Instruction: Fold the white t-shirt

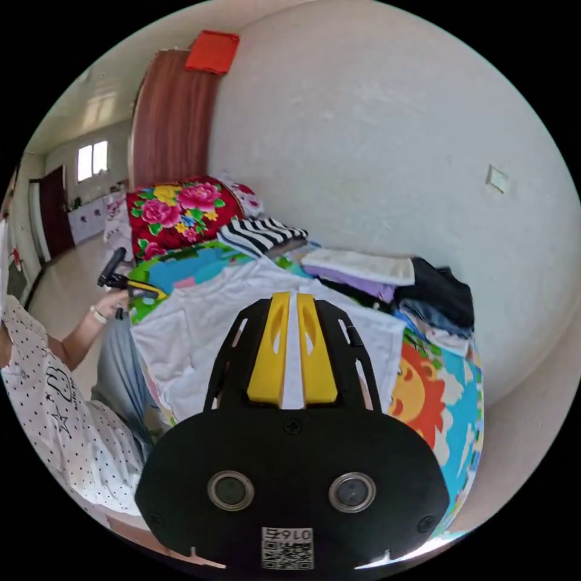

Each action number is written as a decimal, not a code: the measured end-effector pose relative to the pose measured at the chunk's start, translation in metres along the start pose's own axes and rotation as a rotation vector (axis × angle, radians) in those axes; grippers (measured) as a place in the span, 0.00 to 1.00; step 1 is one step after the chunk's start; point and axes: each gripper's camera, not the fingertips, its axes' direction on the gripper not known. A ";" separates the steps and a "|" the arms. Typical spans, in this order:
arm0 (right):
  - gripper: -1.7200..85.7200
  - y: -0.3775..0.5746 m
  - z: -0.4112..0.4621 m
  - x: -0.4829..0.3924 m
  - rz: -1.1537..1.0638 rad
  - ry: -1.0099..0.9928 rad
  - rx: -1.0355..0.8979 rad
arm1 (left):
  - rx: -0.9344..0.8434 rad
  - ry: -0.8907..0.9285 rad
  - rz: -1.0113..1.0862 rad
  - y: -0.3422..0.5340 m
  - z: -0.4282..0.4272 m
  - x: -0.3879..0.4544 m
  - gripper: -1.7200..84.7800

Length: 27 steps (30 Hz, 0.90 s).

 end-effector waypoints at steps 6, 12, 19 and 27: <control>0.13 0.160 -0.049 0.028 0.415 0.174 -0.100 | 0.034 0.151 0.221 -0.004 -0.005 0.113 0.06; 0.14 0.253 -0.075 0.027 0.643 0.130 -0.105 | 0.043 -0.015 0.415 -0.013 0.012 0.243 0.09; 0.08 0.280 -0.090 0.007 0.600 0.082 -0.112 | 0.050 -0.086 0.175 -0.008 -0.019 0.223 0.08; 0.05 0.301 -0.124 -0.024 0.507 0.115 -0.118 | 0.027 -0.051 0.136 -0.009 -0.086 0.223 0.07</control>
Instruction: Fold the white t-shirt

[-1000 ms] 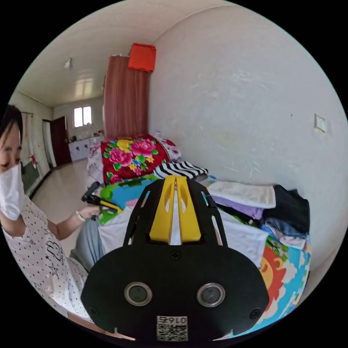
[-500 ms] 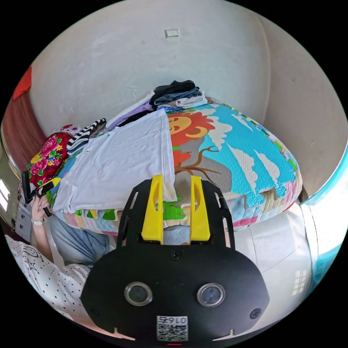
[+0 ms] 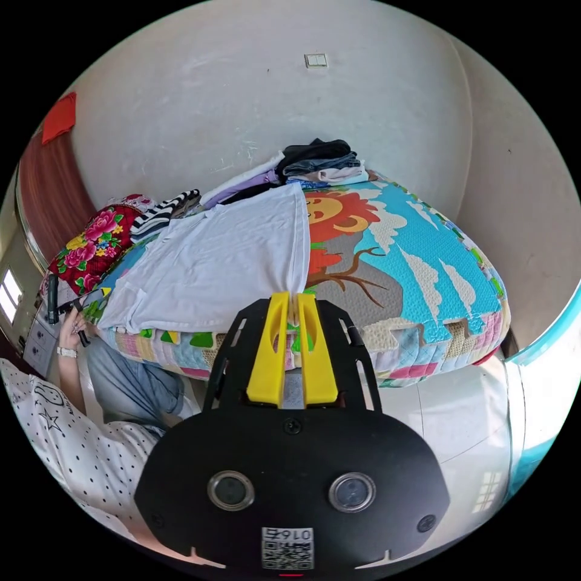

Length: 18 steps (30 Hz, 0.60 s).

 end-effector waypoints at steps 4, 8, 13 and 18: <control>0.08 0.027 -0.012 0.000 -0.048 0.142 0.020 | -0.038 0.177 0.185 -0.028 0.016 0.062 0.07; 0.11 0.042 -0.020 0.003 -0.118 0.040 0.071 | -0.067 0.325 0.323 -0.064 0.039 0.137 0.08; 0.09 0.054 -0.015 0.017 -0.105 -0.006 0.063 | -0.088 0.388 0.370 -0.093 0.042 0.194 0.08; 0.07 0.066 -0.008 0.026 -0.118 -0.071 0.033 | -0.109 0.407 0.459 -0.127 0.031 0.255 0.08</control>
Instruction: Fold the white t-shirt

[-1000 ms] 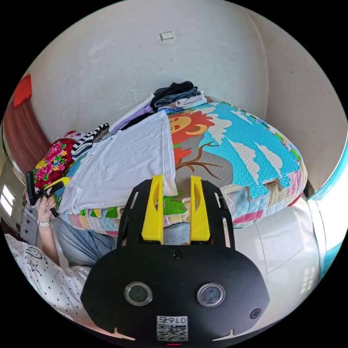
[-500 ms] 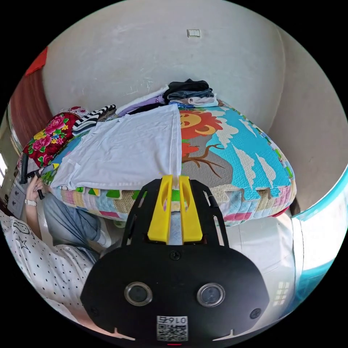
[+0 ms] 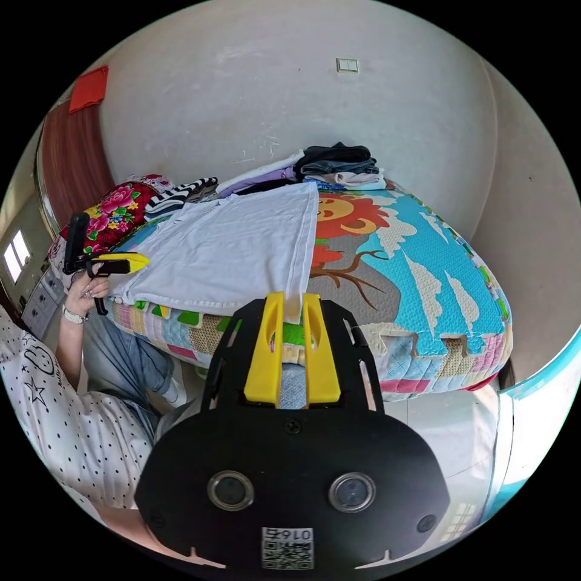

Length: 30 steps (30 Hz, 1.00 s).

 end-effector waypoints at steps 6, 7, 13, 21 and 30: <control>0.02 0.019 -0.015 0.004 -0.026 -0.013 0.045 | -0.057 0.059 0.227 -0.100 0.034 0.079 0.08; 0.02 0.022 -0.019 0.004 -0.032 -0.019 0.052 | -0.060 0.061 0.242 -0.110 0.040 0.086 0.08; 0.02 0.038 -0.028 0.008 -0.056 -0.028 0.061 | -0.177 0.100 0.305 -0.199 0.106 0.141 0.10; 0.03 0.035 -0.007 0.021 -0.073 -0.075 0.006 | -0.214 0.073 0.335 -0.250 0.116 0.179 0.10; 0.02 0.039 0.003 0.021 -0.101 -0.038 -0.005 | -0.254 0.099 0.327 -0.315 0.103 0.183 0.10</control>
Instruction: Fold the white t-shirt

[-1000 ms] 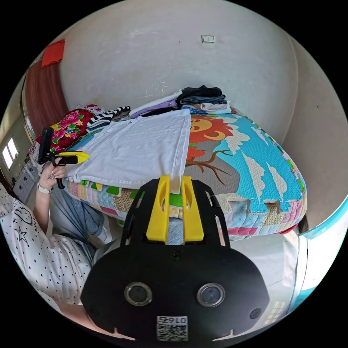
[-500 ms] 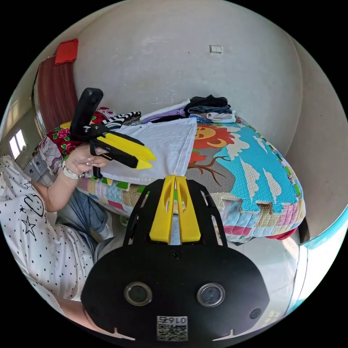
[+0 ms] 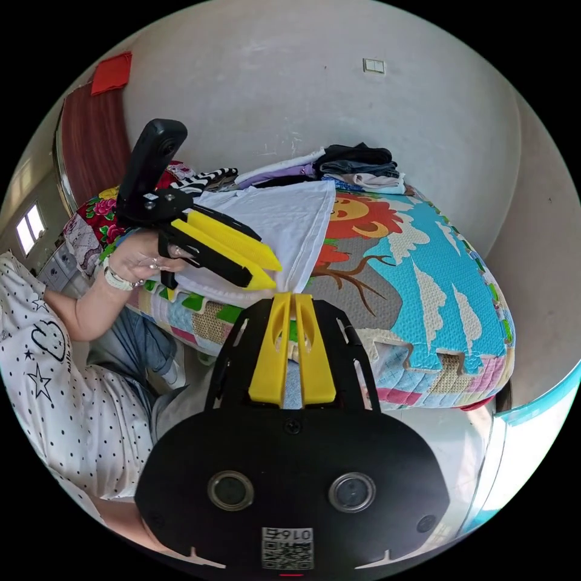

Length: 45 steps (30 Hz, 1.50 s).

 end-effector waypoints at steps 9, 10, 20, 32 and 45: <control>0.02 0.002 0.003 -0.007 -0.113 0.069 0.034 | -0.014 0.036 -0.039 -0.048 -0.014 0.005 0.09; 0.02 0.003 0.004 -0.007 -0.128 0.076 0.043 | -0.020 0.041 -0.036 -0.050 -0.014 0.006 0.08; 0.02 0.013 0.002 0.028 -0.071 -0.001 0.220 | 0.031 0.059 0.038 -0.078 -0.050 0.037 0.01; 0.04 -0.036 0.006 0.108 0.020 0.027 0.313 | -0.117 -0.056 0.122 -0.057 -0.035 0.075 0.01; 0.09 -0.353 0.253 0.277 0.053 -0.481 -0.077 | 0.180 0.047 -0.106 0.012 -0.087 0.039 0.10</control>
